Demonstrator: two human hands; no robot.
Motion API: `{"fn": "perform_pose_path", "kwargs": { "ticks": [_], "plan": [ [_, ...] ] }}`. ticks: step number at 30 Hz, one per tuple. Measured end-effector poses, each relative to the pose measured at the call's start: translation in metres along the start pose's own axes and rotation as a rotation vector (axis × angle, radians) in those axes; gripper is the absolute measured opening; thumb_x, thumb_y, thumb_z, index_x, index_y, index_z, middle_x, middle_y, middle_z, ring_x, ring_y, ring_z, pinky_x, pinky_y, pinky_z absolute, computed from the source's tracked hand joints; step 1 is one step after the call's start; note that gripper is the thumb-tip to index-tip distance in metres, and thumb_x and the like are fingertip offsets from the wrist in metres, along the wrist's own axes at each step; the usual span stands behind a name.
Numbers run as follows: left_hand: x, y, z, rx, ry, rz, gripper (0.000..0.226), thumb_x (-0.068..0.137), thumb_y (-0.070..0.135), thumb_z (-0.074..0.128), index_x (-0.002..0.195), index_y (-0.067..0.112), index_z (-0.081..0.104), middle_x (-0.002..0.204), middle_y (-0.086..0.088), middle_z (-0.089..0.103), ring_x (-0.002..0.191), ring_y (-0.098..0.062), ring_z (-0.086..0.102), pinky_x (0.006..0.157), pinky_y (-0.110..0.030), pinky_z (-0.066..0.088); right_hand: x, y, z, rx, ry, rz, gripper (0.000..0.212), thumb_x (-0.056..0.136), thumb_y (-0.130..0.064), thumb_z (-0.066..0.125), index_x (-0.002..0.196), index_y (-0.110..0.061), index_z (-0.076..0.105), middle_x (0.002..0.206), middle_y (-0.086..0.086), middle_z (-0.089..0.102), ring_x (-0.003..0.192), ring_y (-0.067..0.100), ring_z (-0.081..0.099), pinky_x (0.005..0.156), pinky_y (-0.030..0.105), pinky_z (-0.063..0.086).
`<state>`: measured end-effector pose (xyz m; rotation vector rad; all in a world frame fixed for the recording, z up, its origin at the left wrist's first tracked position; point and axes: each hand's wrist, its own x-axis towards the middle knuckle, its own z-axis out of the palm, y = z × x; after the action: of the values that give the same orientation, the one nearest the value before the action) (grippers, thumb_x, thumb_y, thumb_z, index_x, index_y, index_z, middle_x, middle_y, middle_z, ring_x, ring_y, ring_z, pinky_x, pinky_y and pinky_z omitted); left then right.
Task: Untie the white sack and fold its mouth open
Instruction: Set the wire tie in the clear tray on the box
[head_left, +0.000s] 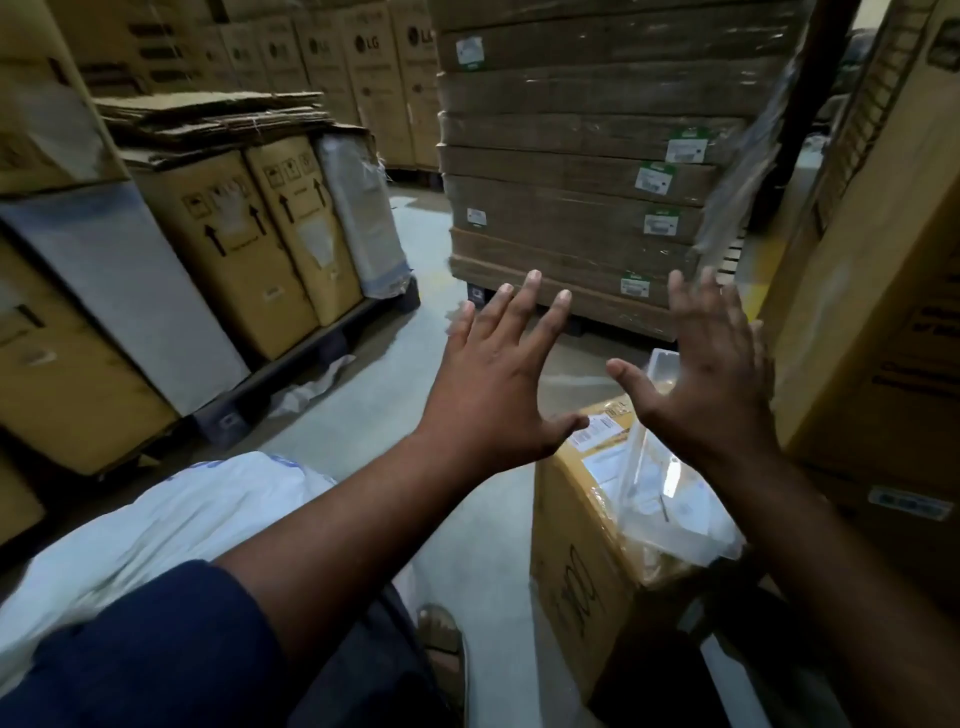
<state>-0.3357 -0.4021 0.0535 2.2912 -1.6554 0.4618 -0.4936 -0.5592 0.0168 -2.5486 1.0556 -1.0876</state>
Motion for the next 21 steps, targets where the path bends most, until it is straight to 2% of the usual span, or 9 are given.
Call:
{"fn": "perform_pose_path", "kwargs": {
  "ticks": [8,14,17,21],
  "plan": [
    [-0.055,-0.095,-0.069,0.104,0.101,-0.201,0.114,0.081,0.078,0.062,0.166,0.036,-0.002,0.176,0.002,-0.011,0.162,-0.025,-0.004,0.130,-0.051,0.001,0.030,-0.144,0.031,0.128,-0.055,-0.299,0.095,0.092,-0.068,0.055,0.166,-0.034,0.006,0.176,0.000,-0.002,0.162,0.021,-0.007,0.129,0.053,-0.002],
    [-0.162,-0.188,-0.135,0.288,0.164,-0.406,0.114,0.079,0.080,0.061,0.167,0.033,0.005,0.176,-0.001,-0.001,0.161,-0.030,0.007,0.128,-0.054,0.007,0.014,-0.279,0.062,0.242,-0.130,-0.562,0.094,0.090,-0.067,0.054,0.166,-0.033,0.009,0.176,0.003,0.000,0.162,0.024,-0.004,0.128,0.056,0.001],
    [-0.219,-0.220,-0.161,0.358,0.176,-0.507,0.112,0.077,0.082,0.053,0.167,0.031,0.011,0.176,-0.003,0.003,0.161,-0.031,0.011,0.127,-0.057,0.013,-0.007,-0.339,0.079,0.278,-0.162,-0.659,0.094,0.091,-0.067,0.054,0.166,-0.032,0.009,0.176,0.003,0.000,0.162,0.025,-0.004,0.128,0.059,0.005],
    [-0.282,-0.250,-0.180,0.395,0.188,-0.655,0.115,0.076,0.078,0.064,0.167,0.032,0.010,0.176,-0.002,0.002,0.161,-0.031,0.010,0.127,-0.058,0.012,-0.039,-0.408,0.097,0.346,-0.201,-0.776,0.093,0.091,-0.066,0.053,0.166,-0.031,0.012,0.176,0.004,0.003,0.162,0.025,-0.002,0.127,0.060,0.007]
  ]
}}
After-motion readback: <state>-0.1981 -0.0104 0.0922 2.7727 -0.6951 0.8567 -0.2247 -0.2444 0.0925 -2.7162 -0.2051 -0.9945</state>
